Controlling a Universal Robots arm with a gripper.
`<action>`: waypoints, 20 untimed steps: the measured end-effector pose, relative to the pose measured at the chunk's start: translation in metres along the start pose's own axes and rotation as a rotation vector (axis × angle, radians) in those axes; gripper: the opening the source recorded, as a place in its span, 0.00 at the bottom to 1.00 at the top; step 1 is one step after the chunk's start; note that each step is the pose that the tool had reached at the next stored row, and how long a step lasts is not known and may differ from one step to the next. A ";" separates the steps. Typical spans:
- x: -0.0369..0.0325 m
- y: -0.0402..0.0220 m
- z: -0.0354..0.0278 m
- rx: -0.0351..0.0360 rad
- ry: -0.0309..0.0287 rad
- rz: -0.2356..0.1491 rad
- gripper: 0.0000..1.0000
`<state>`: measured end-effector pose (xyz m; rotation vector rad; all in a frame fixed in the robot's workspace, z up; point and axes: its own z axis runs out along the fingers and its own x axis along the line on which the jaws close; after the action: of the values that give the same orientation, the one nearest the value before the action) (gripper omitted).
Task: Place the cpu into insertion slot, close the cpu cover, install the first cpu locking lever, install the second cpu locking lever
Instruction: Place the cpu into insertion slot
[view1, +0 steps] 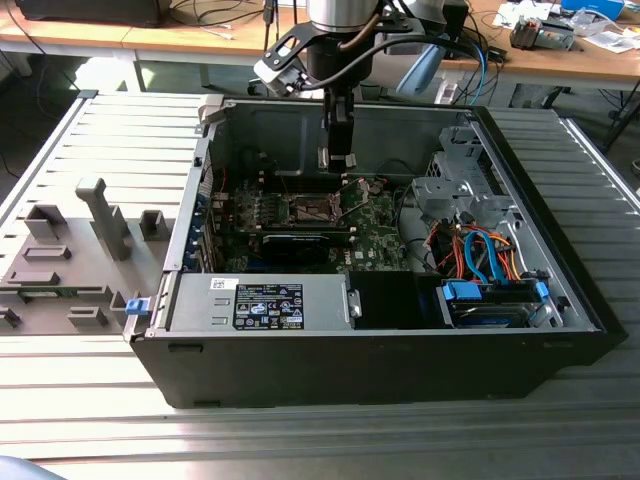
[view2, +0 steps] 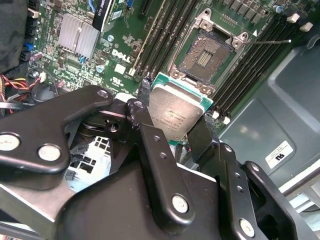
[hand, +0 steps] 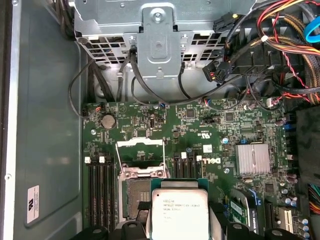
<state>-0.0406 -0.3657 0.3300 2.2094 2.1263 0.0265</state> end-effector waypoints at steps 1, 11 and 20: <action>0.0000 0.0000 0.0000 0.0000 0.0000 0.000 0.54; -0.0003 -0.0091 0.0008 0.0000 -0.0006 0.001 0.54; -0.0003 -0.0093 0.0020 0.0000 0.0009 0.001 0.54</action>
<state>-0.0498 -0.3658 0.3274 2.2109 2.1255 0.0275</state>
